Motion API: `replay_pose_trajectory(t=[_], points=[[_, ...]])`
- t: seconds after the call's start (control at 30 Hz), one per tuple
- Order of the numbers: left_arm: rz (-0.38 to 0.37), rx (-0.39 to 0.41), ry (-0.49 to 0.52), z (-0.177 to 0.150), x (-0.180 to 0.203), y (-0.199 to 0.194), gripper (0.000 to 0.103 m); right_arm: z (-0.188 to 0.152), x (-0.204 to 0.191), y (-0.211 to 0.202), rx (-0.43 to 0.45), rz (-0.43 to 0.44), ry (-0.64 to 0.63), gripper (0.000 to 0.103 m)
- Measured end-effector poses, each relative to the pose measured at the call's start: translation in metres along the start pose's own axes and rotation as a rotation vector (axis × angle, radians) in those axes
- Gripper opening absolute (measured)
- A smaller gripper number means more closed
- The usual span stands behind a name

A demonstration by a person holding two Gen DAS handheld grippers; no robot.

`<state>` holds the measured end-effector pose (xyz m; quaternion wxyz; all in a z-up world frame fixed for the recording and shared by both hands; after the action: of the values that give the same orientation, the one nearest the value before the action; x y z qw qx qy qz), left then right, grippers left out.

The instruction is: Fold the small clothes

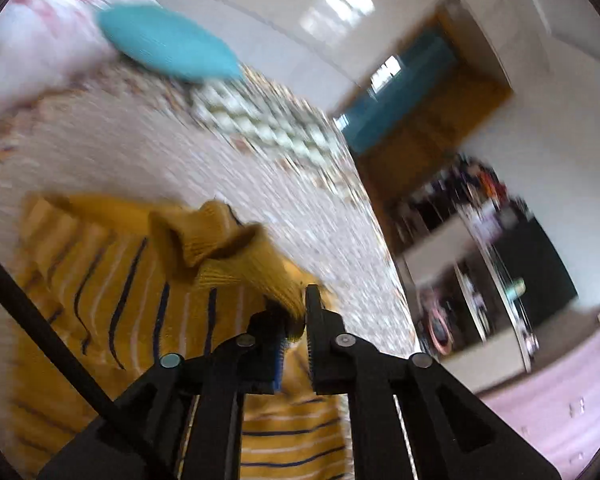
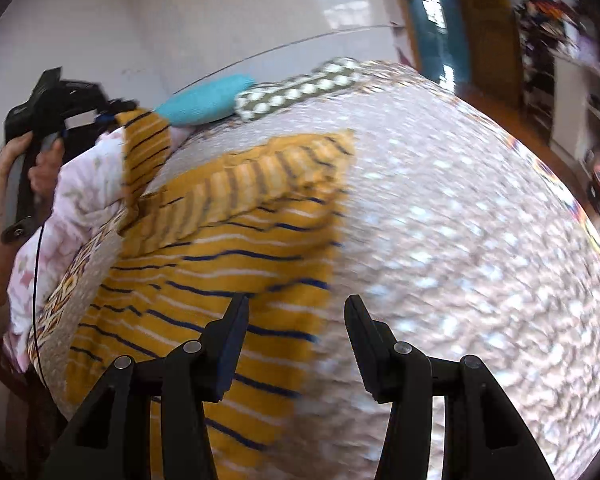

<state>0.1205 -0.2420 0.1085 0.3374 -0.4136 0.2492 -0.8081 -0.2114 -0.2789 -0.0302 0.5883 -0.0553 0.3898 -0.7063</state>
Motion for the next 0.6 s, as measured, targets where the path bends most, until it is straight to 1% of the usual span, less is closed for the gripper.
replay_pose_trajectory(t=[0.03, 0.07, 0.1, 0.13, 0.17, 0.2, 0.27, 0.33, 0.37, 0.43, 0.47, 0.53, 0.6], points=[[0.005, -0.039, 0.015, -0.011, 0.009, 0.019, 0.015, -0.003, 0.010, -0.004, 0.000, -0.006, 0.026, 0.054], [0.017, -0.067, 0.026, -0.020, 0.014, 0.032, 0.029, -0.004, 0.015, -0.006, -0.001, -0.009, 0.040, 0.054], [0.024, -0.086, 0.030, -0.028, 0.016, 0.038, 0.047, -0.006, 0.021, -0.009, -0.001, -0.010, 0.054, 0.054], [0.017, -0.107, 0.028, -0.037, 0.016, 0.044, 0.055, -0.007, 0.023, -0.011, 0.000, -0.012, 0.061, 0.055], [-0.004, -0.119, 0.019, -0.044, 0.014, 0.045, 0.065, -0.007, 0.027, -0.013, 0.002, -0.017, 0.064, 0.058], [-0.028, -0.128, 0.010, -0.053, 0.014, 0.041, 0.068, -0.007, 0.029, -0.014, 0.004, -0.025, 0.065, 0.060], [-0.041, -0.153, 0.022, -0.064, 0.014, 0.038, 0.071, -0.006, 0.030, -0.014, 0.001, -0.029, 0.065, 0.060], [-0.053, -0.154, 0.061, -0.075, 0.008, 0.015, 0.073, -0.006, 0.027, -0.011, -0.005, -0.022, 0.066, 0.060], [-0.037, -0.141, 0.087, -0.081, 0.001, 0.000, 0.076, -0.004, 0.024, -0.008, -0.007, -0.016, 0.064, 0.060], [0.009, -0.092, 0.128, -0.095, -0.016, -0.033, 0.082, -0.004, 0.014, -0.003, -0.012, -0.003, 0.058, 0.060], [0.042, -0.064, 0.141, -0.096, -0.028, -0.047, 0.084, -0.005, 0.009, 0.000, -0.019, 0.003, 0.057, 0.060], [0.139, -0.003, 0.165, -0.098, -0.063, -0.072, 0.084, -0.008, -0.001, 0.006, -0.034, 0.016, 0.048, 0.060], [0.229, 0.034, 0.168, -0.106, -0.101, -0.093, 0.084, -0.015, -0.009, 0.011, -0.057, 0.014, 0.027, 0.060]])
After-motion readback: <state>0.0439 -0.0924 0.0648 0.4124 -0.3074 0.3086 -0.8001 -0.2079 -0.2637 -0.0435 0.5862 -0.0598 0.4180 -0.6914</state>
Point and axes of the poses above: each gripper's, at about its wrist camera, not at the fingertips, and y roughly the way its jaws point, x to its right, z to its top, the point moved 10 cm from there along y, roughly the way its jaws point, and after that the axes turned 9 degrees about z, right-handed, at the moved point
